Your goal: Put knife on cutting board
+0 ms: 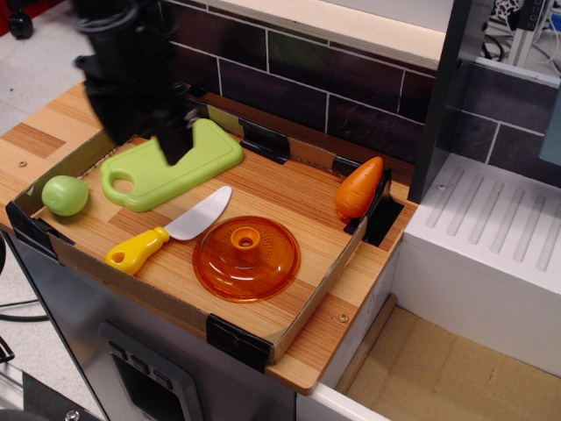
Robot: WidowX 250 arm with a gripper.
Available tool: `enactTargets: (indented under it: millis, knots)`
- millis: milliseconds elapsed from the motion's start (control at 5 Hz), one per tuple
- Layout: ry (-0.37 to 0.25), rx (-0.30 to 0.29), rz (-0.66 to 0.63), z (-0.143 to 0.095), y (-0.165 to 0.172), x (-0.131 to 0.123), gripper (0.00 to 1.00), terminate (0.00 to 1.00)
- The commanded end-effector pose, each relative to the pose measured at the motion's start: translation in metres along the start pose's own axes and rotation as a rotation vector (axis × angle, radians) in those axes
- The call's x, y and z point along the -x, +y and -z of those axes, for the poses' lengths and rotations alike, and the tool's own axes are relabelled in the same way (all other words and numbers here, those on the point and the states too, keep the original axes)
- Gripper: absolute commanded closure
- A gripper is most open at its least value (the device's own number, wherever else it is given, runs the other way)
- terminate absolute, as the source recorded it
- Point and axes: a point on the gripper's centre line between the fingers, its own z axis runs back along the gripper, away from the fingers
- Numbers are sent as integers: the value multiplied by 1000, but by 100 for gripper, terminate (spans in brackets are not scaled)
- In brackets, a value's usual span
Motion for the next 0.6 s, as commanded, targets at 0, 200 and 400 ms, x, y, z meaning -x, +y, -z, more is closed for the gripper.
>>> enactTargets:
  millis: [0, 200, 400]
  knots:
    - [64, -40, -5, 9, 4, 21, 0, 0]
    - [99, 5, 49, 23, 5, 34, 0, 0]
    - [104, 28, 97, 35, 6, 48, 0, 0]
